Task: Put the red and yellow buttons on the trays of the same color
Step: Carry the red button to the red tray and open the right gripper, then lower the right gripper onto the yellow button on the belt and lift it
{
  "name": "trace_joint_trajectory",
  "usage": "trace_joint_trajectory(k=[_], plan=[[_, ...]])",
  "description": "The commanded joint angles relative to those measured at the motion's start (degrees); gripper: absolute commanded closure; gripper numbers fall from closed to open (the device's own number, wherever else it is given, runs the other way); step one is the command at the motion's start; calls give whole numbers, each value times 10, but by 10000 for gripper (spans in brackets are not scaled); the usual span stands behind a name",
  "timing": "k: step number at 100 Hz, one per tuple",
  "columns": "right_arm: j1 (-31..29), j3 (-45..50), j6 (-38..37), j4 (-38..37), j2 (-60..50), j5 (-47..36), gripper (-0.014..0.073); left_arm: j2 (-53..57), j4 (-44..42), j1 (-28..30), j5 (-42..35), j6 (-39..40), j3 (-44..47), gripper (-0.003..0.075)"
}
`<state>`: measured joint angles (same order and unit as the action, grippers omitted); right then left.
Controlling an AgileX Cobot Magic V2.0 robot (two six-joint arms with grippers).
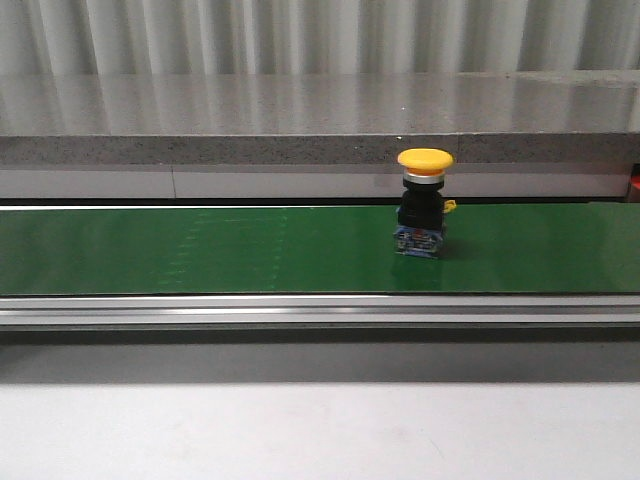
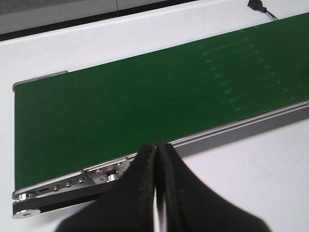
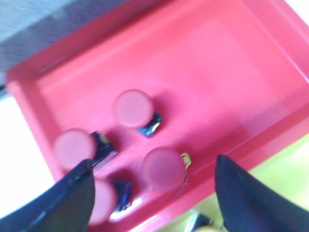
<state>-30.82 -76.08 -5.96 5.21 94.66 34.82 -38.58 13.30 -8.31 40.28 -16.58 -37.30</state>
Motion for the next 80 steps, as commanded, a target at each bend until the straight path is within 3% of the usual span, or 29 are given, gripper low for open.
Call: trace_joint_trajectory(k=[1,33,80], plan=[[10,7,4,2,-67,-28,67,1,11,-4,-36,1,-15,740],[84,73,4,2,-191,16,67,1,11,-4,-36,1,-15,740],[323,74,3,18,-225,99,62,1,11,-4,-36,1,-15,740]])
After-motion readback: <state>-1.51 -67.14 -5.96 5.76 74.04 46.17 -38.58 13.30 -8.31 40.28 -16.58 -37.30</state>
